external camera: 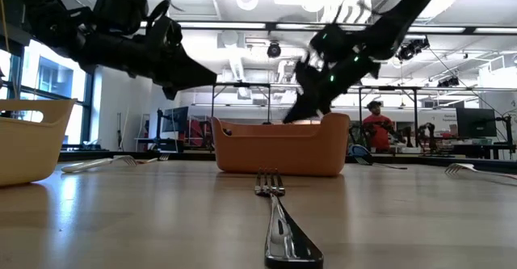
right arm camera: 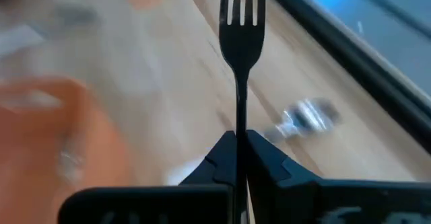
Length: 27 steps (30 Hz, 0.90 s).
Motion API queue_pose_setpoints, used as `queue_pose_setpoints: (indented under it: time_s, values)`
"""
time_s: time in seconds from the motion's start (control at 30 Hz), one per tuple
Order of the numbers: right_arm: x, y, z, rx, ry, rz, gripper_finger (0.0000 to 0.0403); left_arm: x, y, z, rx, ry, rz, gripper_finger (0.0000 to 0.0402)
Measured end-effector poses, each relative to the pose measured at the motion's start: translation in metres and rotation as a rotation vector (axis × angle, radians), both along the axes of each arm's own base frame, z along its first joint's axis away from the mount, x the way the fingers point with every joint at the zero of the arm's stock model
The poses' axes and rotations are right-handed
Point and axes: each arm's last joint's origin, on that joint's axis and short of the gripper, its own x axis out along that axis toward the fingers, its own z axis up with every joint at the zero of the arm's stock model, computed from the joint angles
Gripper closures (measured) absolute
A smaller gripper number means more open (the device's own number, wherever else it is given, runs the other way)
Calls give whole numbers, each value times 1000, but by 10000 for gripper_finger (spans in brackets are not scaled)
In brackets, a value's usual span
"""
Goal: Sort silverware by color (type)
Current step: Put the top left black fork into the yellow bin
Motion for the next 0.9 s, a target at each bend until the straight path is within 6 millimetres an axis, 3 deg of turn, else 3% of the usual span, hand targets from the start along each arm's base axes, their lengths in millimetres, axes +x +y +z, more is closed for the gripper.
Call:
queue_pose_setpoints:
  time_s: [0.27,0.53,0.73,0.9]
  values:
    - [-11,52,39,-145,-381,114,403,8,3,16,22,-81,30,344]
    - [-2,95,55,-251,-605,332,403,26,-2,44,65,-191,-17,274]
    - [1,112,64,-323,-689,395,403,43,-7,55,101,-314,-50,222]
    - [1,115,64,-336,-695,407,403,63,-7,59,111,-357,-60,205]
